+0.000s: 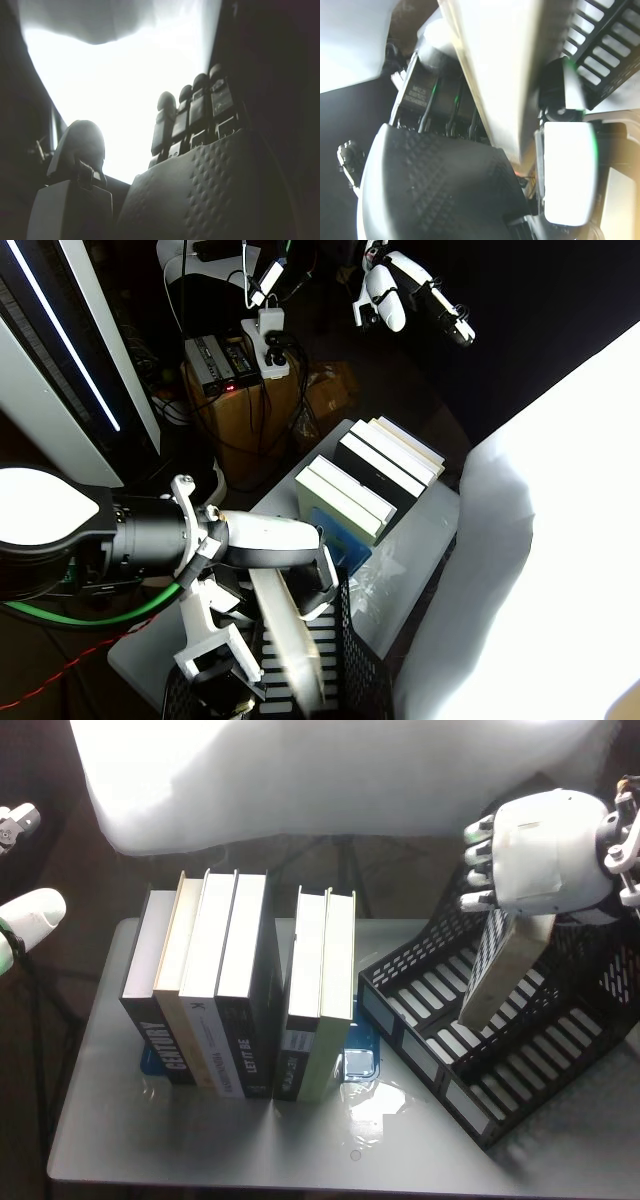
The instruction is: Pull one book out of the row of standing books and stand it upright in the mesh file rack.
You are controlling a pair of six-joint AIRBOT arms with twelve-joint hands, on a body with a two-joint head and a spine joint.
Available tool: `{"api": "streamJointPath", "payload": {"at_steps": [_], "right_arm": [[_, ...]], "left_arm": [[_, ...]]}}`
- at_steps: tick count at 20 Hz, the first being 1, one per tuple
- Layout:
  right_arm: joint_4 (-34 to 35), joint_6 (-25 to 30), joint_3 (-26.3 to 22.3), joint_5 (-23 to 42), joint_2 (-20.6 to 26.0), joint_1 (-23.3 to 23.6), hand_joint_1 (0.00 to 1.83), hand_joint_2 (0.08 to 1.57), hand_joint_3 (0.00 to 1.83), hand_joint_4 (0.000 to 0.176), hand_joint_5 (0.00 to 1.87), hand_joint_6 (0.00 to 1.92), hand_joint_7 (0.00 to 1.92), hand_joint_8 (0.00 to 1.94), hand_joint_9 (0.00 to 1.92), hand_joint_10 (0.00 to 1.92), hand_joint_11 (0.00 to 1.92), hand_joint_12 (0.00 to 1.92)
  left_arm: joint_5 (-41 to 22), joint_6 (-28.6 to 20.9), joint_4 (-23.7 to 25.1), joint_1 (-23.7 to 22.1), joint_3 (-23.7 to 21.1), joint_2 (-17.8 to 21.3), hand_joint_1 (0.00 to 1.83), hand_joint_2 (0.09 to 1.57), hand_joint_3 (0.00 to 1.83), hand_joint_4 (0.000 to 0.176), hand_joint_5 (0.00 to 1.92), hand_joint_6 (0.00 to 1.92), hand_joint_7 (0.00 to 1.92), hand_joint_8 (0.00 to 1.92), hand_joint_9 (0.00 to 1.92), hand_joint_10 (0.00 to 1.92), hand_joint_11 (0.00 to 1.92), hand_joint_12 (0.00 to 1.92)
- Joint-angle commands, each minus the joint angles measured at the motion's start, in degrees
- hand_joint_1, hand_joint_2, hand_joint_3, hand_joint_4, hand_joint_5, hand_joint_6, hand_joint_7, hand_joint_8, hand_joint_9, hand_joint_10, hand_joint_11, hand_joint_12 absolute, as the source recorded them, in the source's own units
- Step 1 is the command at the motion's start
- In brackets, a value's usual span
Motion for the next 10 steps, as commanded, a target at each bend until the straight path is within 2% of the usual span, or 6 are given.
{"api": "streamJointPath", "payload": {"at_steps": [1, 3, 4, 7, 8, 10], "right_arm": [[2.02, -0.68, 0.47, -1.21, 0.17, 0.03, 1.05, 1.38, 0.00, 0.000, 0.49, 1.66, 0.65, 1.48, 0.57, 1.41, 0.51, 1.89], [2.52, -0.68, 0.79, -1.20, -0.46, -0.12, 0.91, 1.45, 0.01, 0.000, 0.45, 1.77, 0.67, 1.13, 0.63, 1.40, 0.53, 1.90], [2.52, -0.68, 1.00, -1.20, -0.69, -0.22, 0.55, 1.55, 0.13, 0.000, 0.64, 1.46, 0.83, 1.23, 0.82, 1.45, 0.77, 1.81], [2.86, -0.68, 1.95, -1.70, -1.32, -0.84, 0.01, 1.43, 0.14, 0.000, 0.32, 1.63, 0.39, 1.73, 0.43, 1.91, 0.53, 1.92], [2.86, -0.68, 2.04, -2.14, -1.33, -0.96, 0.76, 1.40, 0.05, 0.000, 0.47, 1.68, 0.64, 1.37, 0.66, 1.60, 0.68, 1.90], [2.86, -0.68, 2.31, -3.33, -1.23, -1.31, 1.11, 1.19, 0.00, 0.000, 0.88, 1.13, 0.97, 1.49, 1.05, 1.75, 1.17, 1.91]], "left_arm": [[-7.24, -0.34, -0.33, -0.25, 0.54, 0.15, 0.35, 1.34, 0.00, 0.040, 0.14, 0.00, 0.00, 0.00, 0.00, 0.00, 0.00, 0.00], [-7.23, -0.34, -0.33, -0.24, 0.63, 0.06, 0.35, 1.34, 0.00, 0.032, 0.15, 0.00, 0.00, 0.00, 0.00, 0.00, 0.00, 0.00], [-7.23, -0.34, -0.33, -0.24, 0.65, 0.04, 0.36, 1.34, 0.00, 0.033, 0.15, 0.00, 0.00, 0.00, 0.00, 0.00, 0.00, 0.00], [-7.23, -0.34, -0.33, -0.24, 0.68, -0.05, 0.37, 1.34, 0.00, 0.019, 0.15, 0.00, 0.00, 0.00, 0.00, 0.00, 0.00, 0.00], [-7.22, -0.34, -0.33, -0.24, 0.68, -0.06, 0.40, 1.33, 0.00, 0.020, 0.16, 0.01, 0.00, 0.00, 0.00, 0.00, 0.00, 0.00], [-7.22, -0.34, -0.33, -0.22, 0.67, -0.06, 0.40, 1.34, 0.00, 0.016, 0.15, 0.00, 0.00, 0.00, 0.00, 0.00, 0.00, 0.00]]}}
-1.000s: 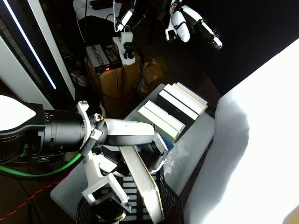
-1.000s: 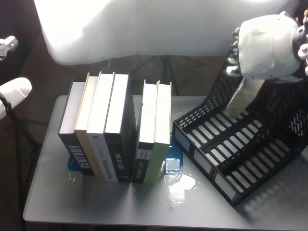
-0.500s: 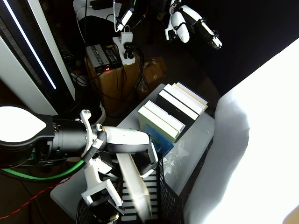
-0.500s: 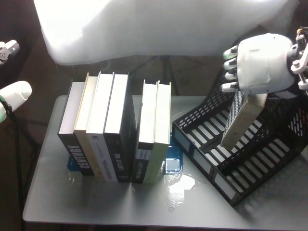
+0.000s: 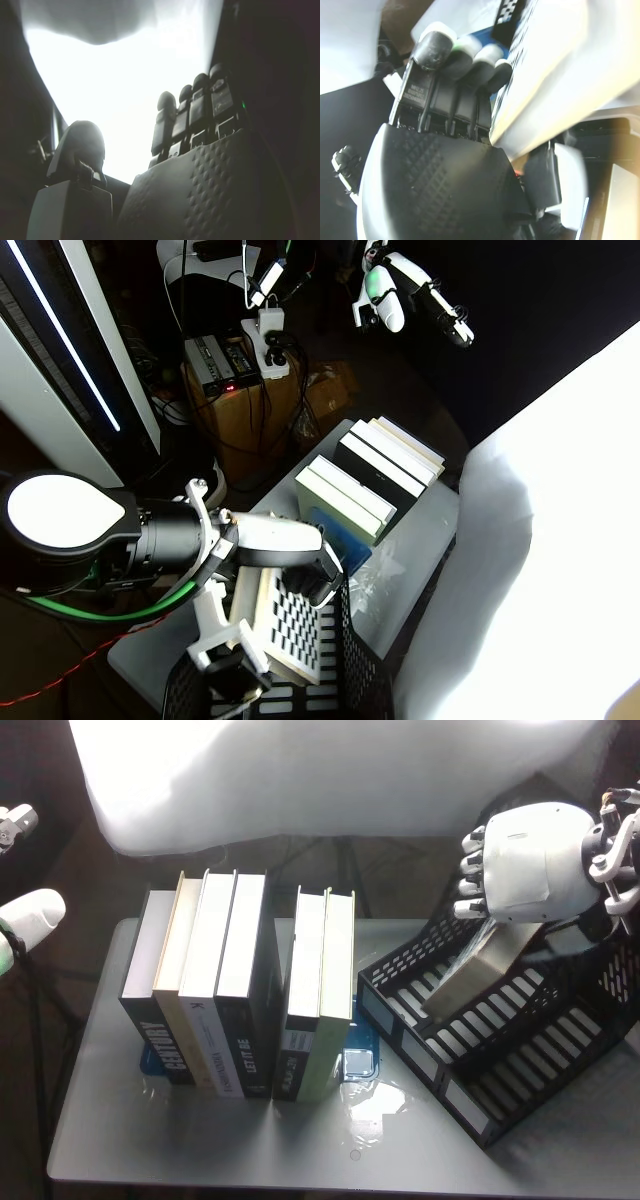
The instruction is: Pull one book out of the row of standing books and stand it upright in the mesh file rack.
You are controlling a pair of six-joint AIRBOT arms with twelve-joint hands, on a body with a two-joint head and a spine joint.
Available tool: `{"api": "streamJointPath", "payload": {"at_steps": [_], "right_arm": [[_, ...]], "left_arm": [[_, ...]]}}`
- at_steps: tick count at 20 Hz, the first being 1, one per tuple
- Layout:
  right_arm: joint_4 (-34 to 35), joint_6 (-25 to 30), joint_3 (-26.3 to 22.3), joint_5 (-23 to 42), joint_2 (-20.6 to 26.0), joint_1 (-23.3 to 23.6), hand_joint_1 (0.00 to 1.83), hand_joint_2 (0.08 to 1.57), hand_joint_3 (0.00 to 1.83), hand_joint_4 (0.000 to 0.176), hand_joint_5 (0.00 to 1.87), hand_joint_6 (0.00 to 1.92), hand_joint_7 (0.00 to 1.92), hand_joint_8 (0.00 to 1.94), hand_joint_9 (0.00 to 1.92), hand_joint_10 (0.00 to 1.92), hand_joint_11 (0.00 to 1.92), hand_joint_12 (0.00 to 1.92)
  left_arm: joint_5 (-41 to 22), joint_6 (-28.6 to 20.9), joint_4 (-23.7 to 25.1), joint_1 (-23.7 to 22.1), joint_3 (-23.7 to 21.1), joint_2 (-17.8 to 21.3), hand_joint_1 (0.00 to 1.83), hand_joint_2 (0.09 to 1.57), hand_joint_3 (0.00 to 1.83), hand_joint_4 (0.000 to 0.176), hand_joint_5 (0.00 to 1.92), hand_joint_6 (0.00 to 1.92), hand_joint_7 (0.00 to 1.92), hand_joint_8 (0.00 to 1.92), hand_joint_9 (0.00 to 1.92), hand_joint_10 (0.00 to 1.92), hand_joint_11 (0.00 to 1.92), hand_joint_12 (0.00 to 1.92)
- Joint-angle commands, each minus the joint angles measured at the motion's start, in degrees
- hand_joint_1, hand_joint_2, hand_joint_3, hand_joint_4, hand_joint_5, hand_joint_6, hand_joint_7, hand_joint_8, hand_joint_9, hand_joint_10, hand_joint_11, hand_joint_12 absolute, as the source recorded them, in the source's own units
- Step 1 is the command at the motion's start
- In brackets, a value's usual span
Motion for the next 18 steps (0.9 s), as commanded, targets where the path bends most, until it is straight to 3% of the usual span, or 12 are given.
{"api": "streamJointPath", "payload": {"at_steps": [1, 2, 3, 4, 6, 7, 8, 10, 12, 14, 16, 18], "right_arm": [[1.48, -0.42, 0.52, -2.05, 0.63, 0.01, 1.15, 1.14, 0.00, 0.000, 0.95, 1.04, 0.94, 1.59, 1.06, 1.86, 1.24, 1.92], [1.54, -0.42, 0.55, -2.17, 0.73, -0.09, 1.20, 1.20, 0.00, 0.000, 0.79, 1.13, 0.88, 1.46, 0.90, 1.68, 1.05, 1.92], [1.54, -0.42, 0.59, -2.17, 0.81, -0.12, 0.60, 1.50, 0.20, 0.000, 0.43, 0.99, 0.48, 1.21, 0.45, 1.53, 0.50, 1.92], [1.53, -0.42, 0.61, -2.18, 0.90, -0.14, 1.05, 1.34, 0.05, 0.000, 0.52, 1.33, 0.72, 1.50, 0.80, 1.52, 0.85, 1.85], [1.52, -0.42, 0.71, -2.31, 0.95, -0.14, 0.80, 1.51, 0.02, 0.000, 0.36, 1.88, 0.47, 1.21, 0.42, 1.42, 0.39, 1.92], [1.49, -0.42, 0.89, -2.31, 0.93, -0.14, 0.51, 1.56, 0.11, 0.000, 0.31, 1.37, 0.45, 1.00, 0.37, 1.29, 0.29, 1.88], [1.49, -0.42, 1.02, -2.34, 0.87, -0.14, 0.80, 1.49, 0.03, 0.000, 0.39, 1.72, 0.61, 0.80, 0.54, 1.11, 0.43, 1.76], [1.49, -0.42, 1.10, -2.51, 0.75, -0.14, 1.17, 1.29, 0.00, 0.000, 0.64, 1.25, 0.77, 1.59, 0.94, 1.77, 1.09, 1.91], [1.49, -0.42, 1.22, -2.65, 0.67, -0.13, 1.11, 1.33, 0.01, 0.000, 0.53, 1.50, 0.69, 1.62, 0.66, 1.48, 0.77, 1.92], [1.48, -0.42, 1.22, -2.86, 0.71, -0.20, 0.94, 1.42, 0.00, 0.000, 0.47, 1.71, 0.65, 0.97, 0.68, 1.19, 0.69, 1.76], [1.49, -0.42, 1.17, -3.16, 0.86, -0.35, 1.08, 1.29, 0.00, 0.000, 0.66, 1.42, 0.87, 1.75, 1.03, 1.81, 1.17, 1.91], [1.55, -0.42, 1.14, -3.64, 0.90, -0.41, 1.02, 1.32, 0.02, 0.000, 0.61, 1.53, 0.91, 1.82, 1.14, 1.92, 1.31, 1.92]], "left_arm": [[-7.10, -0.32, -0.60, -0.21, 0.32, 0.22, 0.39, 1.34, 0.00, 0.015, 0.15, 0.00, 0.00, 0.00, 0.00, 0.00, 0.00, 0.00], [-7.12, -0.32, -0.60, -0.19, 0.29, 0.22, 0.38, 1.34, 0.00, 0.015, 0.15, 0.00, 0.00, 0.00, 0.00, 0.00, 0.00, 0.00], [-7.12, -0.32, -0.60, -0.18, 0.29, 0.21, 0.37, 1.34, 0.00, 0.023, 0.14, 0.00, 0.00, 0.00, 0.00, 0.00, 0.00, 0.00], [-7.14, -0.32, -0.60, -0.18, 0.29, 0.20, 0.38, 1.34, 0.00, 0.021, 0.14, 0.00, 0.00, 0.00, 0.00, 0.00, 0.00, 0.00], [-7.17, -0.32, -0.60, -0.18, 0.30, 0.16, 0.37, 1.34, 0.00, 0.015, 0.14, 0.00, 0.00, 0.00, 0.00, 0.00, 0.00, 0.00], [-7.17, -0.32, -0.60, -0.18, 0.30, 0.15, 0.36, 1.35, 0.00, 0.019, 0.14, 0.00, 0.00, 0.00, 0.00, 0.00, 0.00, 0.00], [-7.21, -0.32, -0.60, -0.18, 0.31, 0.15, 0.36, 1.35, 0.00, 0.014, 0.14, 0.00, 0.00, 0.00, 0.00, 0.00, 0.00, 0.00], [-7.29, -0.32, -0.60, -0.18, 0.30, 0.15, 0.36, 1.35, 0.00, 0.009, 0.14, 0.00, 0.00, 0.00, 0.00, 0.00, 0.00, 0.00], [-7.32, -0.32, -0.60, -0.18, 0.30, 0.15, 0.37, 1.34, 0.00, 0.012, 0.14, 0.00, 0.00, 0.00, 0.00, 0.00, 0.00, 0.00], [-7.40, -0.32, -0.60, -0.18, 0.29, 0.15, 0.37, 1.34, 0.00, 0.017, 0.15, 0.00, 0.00, 0.00, 0.00, 0.00, 0.00, 0.00], [-7.48, -0.32, -0.61, -0.13, 0.26, 0.15, 0.36, 1.33, 0.00, 0.023, 0.15, 0.00, 0.00, 0.00, 0.00, 0.00, 0.00, 0.00], [-7.62, -0.32, -0.67, -0.11, 0.22, 0.15, 0.37, 1.34, 0.00, 0.012, 0.15, 0.00, 0.00, 0.00, 0.00, 0.00, 0.00, 0.00]]}}
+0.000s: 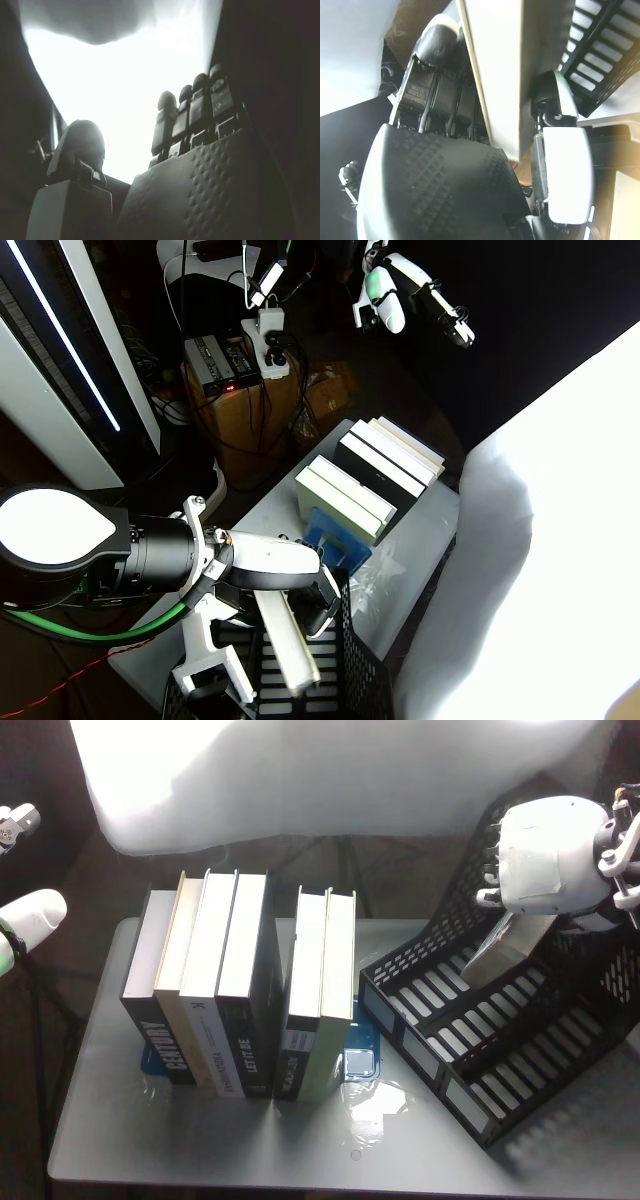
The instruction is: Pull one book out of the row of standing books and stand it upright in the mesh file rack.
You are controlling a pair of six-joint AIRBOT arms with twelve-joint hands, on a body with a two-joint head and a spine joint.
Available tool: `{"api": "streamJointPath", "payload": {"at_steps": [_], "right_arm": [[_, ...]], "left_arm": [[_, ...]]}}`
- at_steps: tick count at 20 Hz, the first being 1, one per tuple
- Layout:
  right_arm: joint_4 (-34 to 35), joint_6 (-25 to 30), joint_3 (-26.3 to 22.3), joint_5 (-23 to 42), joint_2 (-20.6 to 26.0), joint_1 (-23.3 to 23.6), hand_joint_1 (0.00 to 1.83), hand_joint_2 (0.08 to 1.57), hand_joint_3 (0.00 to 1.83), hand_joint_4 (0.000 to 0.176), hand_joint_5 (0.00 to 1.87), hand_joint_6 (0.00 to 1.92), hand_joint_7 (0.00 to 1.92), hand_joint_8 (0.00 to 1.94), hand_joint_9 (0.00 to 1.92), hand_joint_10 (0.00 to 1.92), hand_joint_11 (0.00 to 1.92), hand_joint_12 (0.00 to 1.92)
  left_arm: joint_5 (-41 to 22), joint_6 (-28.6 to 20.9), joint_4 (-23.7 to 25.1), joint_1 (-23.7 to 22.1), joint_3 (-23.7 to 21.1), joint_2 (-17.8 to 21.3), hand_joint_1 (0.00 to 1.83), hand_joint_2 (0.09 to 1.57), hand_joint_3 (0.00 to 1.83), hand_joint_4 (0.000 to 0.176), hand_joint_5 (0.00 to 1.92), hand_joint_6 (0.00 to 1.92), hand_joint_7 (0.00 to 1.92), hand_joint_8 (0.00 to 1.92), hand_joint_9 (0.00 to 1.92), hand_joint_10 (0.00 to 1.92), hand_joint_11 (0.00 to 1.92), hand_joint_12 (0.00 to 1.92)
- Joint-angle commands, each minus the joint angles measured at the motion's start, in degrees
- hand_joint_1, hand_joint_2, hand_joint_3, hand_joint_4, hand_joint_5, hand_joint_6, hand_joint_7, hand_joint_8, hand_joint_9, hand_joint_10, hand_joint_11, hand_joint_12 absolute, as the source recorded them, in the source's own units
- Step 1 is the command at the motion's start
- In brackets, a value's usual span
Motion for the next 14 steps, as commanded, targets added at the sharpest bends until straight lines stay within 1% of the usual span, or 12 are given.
{"api": "streamJointPath", "payload": {"at_steps": [1, 2, 3, 4, 6, 8, 9, 10, 11, 12, 13, 14], "right_arm": [[1.38, -0.62, 0.21, -1.56, 0.61, 0.25, 0.95, 1.40, 0.01, 0.000, 0.49, 1.69, 0.74, 1.64, 0.89, 1.81, 1.06, 1.92], [1.45, -0.62, 0.22, -1.56, 0.57, 0.25, 0.99, 1.37, 0.00, 0.000, 0.55, 1.61, 0.80, 1.49, 0.92, 1.69, 1.04, 1.92], [1.45, -0.62, 0.20, -1.55, 0.52, 0.25, 0.88, 1.46, 0.01, 0.000, 0.41, 1.80, 0.60, 1.32, 0.64, 1.59, 0.75, 1.92], [1.45, -0.62, 0.20, -1.56, 0.51, 0.25, 1.06, 1.41, 0.00, 0.000, 0.39, 1.62, 0.64, 1.70, 0.64, 1.76, 0.77, 1.92], [1.73, -0.62, 0.21, -1.61, 0.56, 0.24, 1.12, 1.38, 0.00, 0.000, 0.46, 1.50, 0.66, 1.79, 0.75, 1.80, 0.92, 1.92], [1.87, -0.62, 0.20, -1.61, 0.59, 0.17, 1.04, 1.33, 0.00, 0.000, 0.61, 1.52, 0.85, 1.82, 1.05, 1.92, 1.22, 1.92], [1.87, -0.62, 0.20, -1.61, 0.59, 0.09, 1.12, 1.35, 0.00, 0.000, 0.48, 1.51, 0.73, 1.73, 0.78, 1.74, 0.94, 1.92], [1.87, -0.62, 0.20, -1.63, 0.58, 0.04, 1.09, 1.41, 0.01, 0.000, 0.35, 1.63, 0.64, 1.80, 0.67, 1.70, 0.80, 1.92], [1.88, -0.62, 0.20, -1.64, 0.55, -0.01, 1.07, 1.42, 0.00, 0.000, 0.34, 1.71, 0.63, 1.74, 0.57, 1.57, 0.65, 1.92], [1.92, -0.62, 0.20, -1.64, 0.51, -0.13, 1.15, 1.33, 0.00, 0.000, 0.49, 1.48, 0.76, 1.58, 0.78, 1.53, 0.87, 1.92], [1.95, -0.62, 0.20, -1.65, 0.46, -0.28, 1.14, 1.34, 0.00, 0.000, 0.46, 1.49, 0.74, 1.64, 0.82, 1.53, 0.90, 1.92], [2.04, -0.62, 0.21, -1.71, 0.43, -0.53, 1.17, 1.31, 0.00, 0.000, 0.55, 1.36, 0.78, 1.58, 0.87, 1.52, 0.94, 1.92]], "left_arm": [[-7.50, -0.32, -0.38, -0.11, 0.21, 0.17, 0.37, 1.34, 0.00, 0.015, 0.14, 0.00, 0.00, 0.00, 0.00, 0.00, 0.00, 0.00], [-7.50, -0.32, -0.38, -0.11, 0.21, 0.17, 0.35, 1.34, 0.00, 0.018, 0.13, 0.00, 0.00, 0.00, 0.00, 0.00, 0.00, 0.00], [-7.50, -0.32, -0.38, -0.11, 0.21, 0.17, 0.34, 1.35, 0.00, 0.011, 0.13, 0.00, 0.00, 0.00, 0.00, 0.00, 0.00, 0.00], [-7.51, -0.32, -0.38, -0.11, 0.21, 0.17, 0.34, 1.34, 0.00, 0.013, 0.14, 0.01, 0.00, 0.00, 0.00, 0.00, 0.00, 0.00], [-7.58, -0.32, -0.39, -0.11, 0.19, 0.17, 0.33, 1.34, 0.00, 0.020, 0.13, 0.00, 0.00, 0.00, 0.00, 0.00, 0.00, 0.00], [-7.59, -0.32, -0.39, -0.09, 0.17, 0.17, 0.34, 1.34, 0.00, 0.013, 0.13, 0.00, 0.00, 0.00, 0.00, 0.00, 0.00, 0.00], [-7.59, -0.32, -0.39, -0.09, 0.18, 0.17, 0.36, 1.34, 0.00, 0.003, 0.14, 0.00, 0.00, 0.00, 0.00, 0.00, 0.00, 0.00], [-7.63, -0.32, -0.39, -0.09, 0.18, 0.18, 0.36, 1.35, 0.00, 0.006, 0.13, 0.00, 0.00, 0.00, 0.00, 0.00, 0.00, 0.00], [-7.64, -0.32, -0.39, -0.09, 0.18, 0.18, 0.36, 1.35, 0.00, 0.008, 0.13, 0.00, 0.00, 0.00, 0.00, 0.00, 0.00, 0.00], [-7.64, -0.32, -0.39, -0.09, 0.17, 0.18, 0.35, 1.35, 0.00, 0.016, 0.13, 0.00, 0.00, 0.00, 0.00, 0.00, 0.00, 0.00], [-7.64, -0.32, -0.39, -0.07, 0.17, 0.18, 0.35, 1.35, 0.00, 0.012, 0.13, 0.00, 0.00, 0.00, 0.00, 0.00, 0.00, 0.00], [-7.65, -0.32, -0.40, -0.06, 0.17, 0.17, 0.36, 1.35, 0.00, 0.008, 0.13, 0.00, 0.00, 0.00, 0.00, 0.00, 0.00, 0.00]]}}
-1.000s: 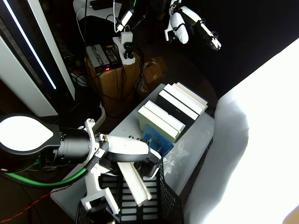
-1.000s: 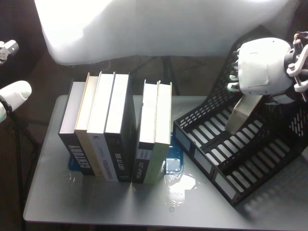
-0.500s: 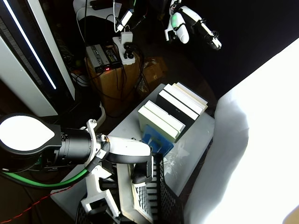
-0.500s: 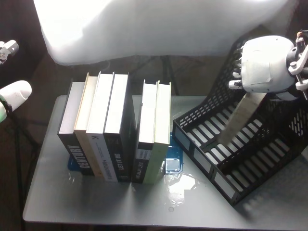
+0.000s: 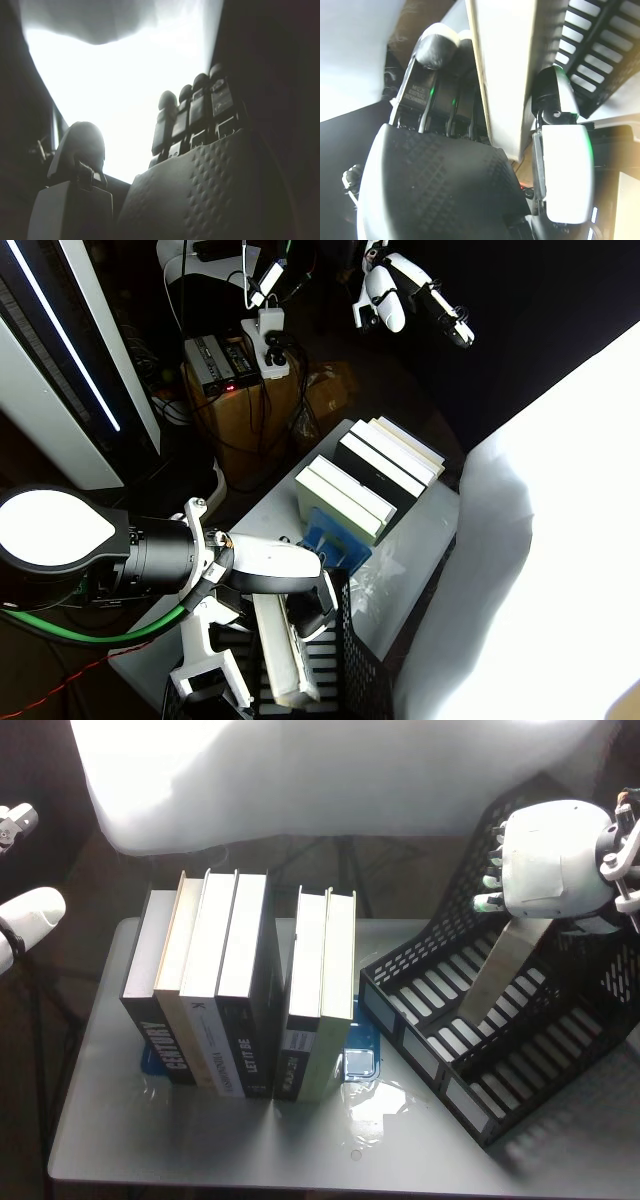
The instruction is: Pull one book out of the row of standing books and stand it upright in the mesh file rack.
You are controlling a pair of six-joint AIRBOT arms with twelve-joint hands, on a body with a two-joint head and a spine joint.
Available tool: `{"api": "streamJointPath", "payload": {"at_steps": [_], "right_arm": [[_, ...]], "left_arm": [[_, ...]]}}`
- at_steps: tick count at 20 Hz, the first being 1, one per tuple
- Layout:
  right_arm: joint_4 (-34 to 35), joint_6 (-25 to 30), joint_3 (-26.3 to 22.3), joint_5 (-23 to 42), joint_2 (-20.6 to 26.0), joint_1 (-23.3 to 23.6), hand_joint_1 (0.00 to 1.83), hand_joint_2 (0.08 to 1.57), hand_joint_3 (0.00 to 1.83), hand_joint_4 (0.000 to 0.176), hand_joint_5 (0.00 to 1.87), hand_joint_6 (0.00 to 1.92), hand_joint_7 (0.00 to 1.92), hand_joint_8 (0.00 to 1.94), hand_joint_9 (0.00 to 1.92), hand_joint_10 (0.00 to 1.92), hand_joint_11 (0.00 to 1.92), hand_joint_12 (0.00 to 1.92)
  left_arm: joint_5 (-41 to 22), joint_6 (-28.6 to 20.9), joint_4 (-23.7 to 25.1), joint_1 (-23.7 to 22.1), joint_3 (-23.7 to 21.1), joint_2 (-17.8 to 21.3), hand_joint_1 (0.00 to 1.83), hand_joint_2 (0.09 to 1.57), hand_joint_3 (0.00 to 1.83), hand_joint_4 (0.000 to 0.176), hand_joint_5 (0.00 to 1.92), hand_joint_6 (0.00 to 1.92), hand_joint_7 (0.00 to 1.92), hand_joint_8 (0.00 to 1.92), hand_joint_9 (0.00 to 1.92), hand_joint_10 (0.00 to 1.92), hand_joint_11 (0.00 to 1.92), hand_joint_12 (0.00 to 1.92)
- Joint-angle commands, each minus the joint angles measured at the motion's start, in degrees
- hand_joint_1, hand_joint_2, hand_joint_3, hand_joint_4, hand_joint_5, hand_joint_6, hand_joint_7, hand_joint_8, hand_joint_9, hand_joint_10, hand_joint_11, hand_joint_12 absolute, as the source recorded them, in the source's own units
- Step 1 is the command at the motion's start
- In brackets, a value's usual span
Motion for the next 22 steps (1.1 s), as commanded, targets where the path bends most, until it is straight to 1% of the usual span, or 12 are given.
{"api": "streamJointPath", "payload": {"at_steps": [1, 3, 4, 5, 9, 13, 16, 17, 18, 19, 21, 22], "right_arm": [[1.06, -0.68, 0.22, -1.47, 0.40, 0.10, 1.17, 1.31, 0.00, 0.000, 0.52, 1.45, 0.78, 1.54, 0.86, 1.43, 0.99, 1.92], [1.06, -0.68, 0.43, -1.67, 0.28, -0.12, 1.15, 1.34, 0.00, 0.000, 0.52, 1.42, 0.69, 1.74, 0.71, 1.87, 0.84, 1.92], [1.06, -0.68, 0.69, -1.74, 0.24, -0.26, 1.10, 1.35, 0.00, 0.000, 0.47, 1.59, 0.68, 1.61, 0.54, 1.45, 0.48, 1.77], [1.06, -0.68, 0.84, -1.79, 0.16, -0.32, 1.13, 1.29, 0.00, 0.000, 0.29, 0.99, 0.40, 1.00, 0.32, 1.15, 0.15, 1.69], [1.06, -0.68, 1.32, -1.96, -0.13, -0.41, 1.22, 1.19, 0.00, 0.000, 0.25, 0.36, 0.35, 0.12, 0.20, 0.67, 0.01, 1.55], [1.06, -0.68, 1.41, -2.10, -0.16, -0.41, 1.05, 1.21, 0.00, 0.000, 0.03, 0.13, 0.26, 0.00, 0.03, 0.86, 0.00, 1.62], [1.25, -0.68, 1.24, -2.30, -0.15, -0.41, 1.04, 1.22, 0.01, 0.000, 0.01, 0.05, 0.16, 0.01, 0.01, 0.71, 0.00, 1.59], [1.27, -0.68, 0.82, -2.43, -0.09, -0.41, 0.97, 1.29, 0.00, 0.012, 0.00, 0.01, 0.03, 0.00, 0.00, 0.14, 0.00, 0.48], [2.05, -0.68, 0.40, -2.43, 0.27, -0.40, 0.62, 1.37, 0.01, 0.036, 0.00, 0.00, 0.01, 0.00, 0.00, 0.03, 0.00, 0.10], [3.22, -0.68, -0.02, -2.43, 0.85, -0.39, 0.43, 1.39, 0.02, 0.000, 0.00, 0.00, 0.00, 0.00, 0.00, 0.00, 0.00, 0.02], [15.32, -0.68, -1.82, -2.61, 3.06, -0.39, 0.60, 1.26, 0.00, 0.021, 0.00, 0.00, 0.00, 0.00, 0.00, 0.00, 0.00, 0.00], [16.86, -0.68, -2.84, -2.61, 4.19, -0.38, 0.65, 1.20, 0.00, 0.000, 0.00, 0.00, 0.00, 0.00, 0.00, 0.00, 0.00, 0.00]], "left_arm": [[-7.52, -0.32, -0.42, -0.11, 0.18, 0.16, 0.35, 1.35, 0.00, 0.010, 0.13, 0.00, 0.00, 0.00, 0.00, 0.00, 0.00, 0.00], [-7.53, -0.32, -0.44, -0.07, 0.18, 0.16, 0.35, 1.35, 0.00, 0.007, 0.13, 0.00, 0.00, 0.00, 0.00, 0.00, 0.00, 0.00], [-7.54, -0.32, -0.45, -0.07, 0.20, 0.16, 0.36, 1.35, 0.00, 0.005, 0.14, 0.00, 0.00, 0.00, 0.00, 0.00, 0.00, 0.00], [-7.54, -0.32, -0.45, -0.07, 0.20, 0.14, 0.37, 1.35, 0.00, 0.004, 0.14, 0.00, 0.00, 0.00, 0.00, 0.00, 0.00, 0.00], [-7.62, -0.32, -0.45, -0.07, 0.20, 0.13, 0.39, 1.35, 0.00, 0.017, 0.13, 0.00, 0.00, 0.00, 0.00, 0.00, 0.00, 0.00], [-7.65, -0.32, -0.45, -0.07, 0.19, 0.12, 0.34, 1.34, 0.00, 0.016, 0.13, 0.00, 0.00, 0.00, 0.00, 0.00, 0.00, 0.00], [-7.72, -0.32, -0.46, -0.04, 0.17, 0.12, 0.35, 1.35, 0.00, 0.008, 0.13, 0.00, 0.00, 0.00, 0.00, 0.00, 0.00, 0.00], [-7.75, -0.32, -0.46, -0.03, 0.15, 0.12, 0.35, 1.34, 0.00, 0.015, 0.12, 0.00, 0.00, 0.00, 0.00, 0.00, 0.00, 0.00], [-7.79, -0.32, -0.47, 0.01, 0.14, 0.12, 0.35, 1.34, 0.00, 0.017, 0.13, 0.00, 0.00, 0.00, 0.00, 0.00, 0.00, 0.00], [-7.82, -0.32, -0.51, 0.07, 0.13, 0.12, 0.35, 1.34, 0.00, 0.017, 0.12, 0.00, 0.00, 0.00, 0.00, 0.00, 0.00, 0.00], [-7.82, -0.32, -0.54, 0.15, 0.06, 0.12, 0.35, 1.34, 0.00, 0.015, 0.13, 0.00, 0.00, 0.00, 0.00, 0.00, 0.00, 0.00], [-7.86, -0.32, -0.54, 0.17, 0.02, 0.12, 0.35, 1.34, 0.00, 0.015, 0.13, 0.00, 0.00, 0.00, 0.00, 0.00, 0.00, 0.00]]}}
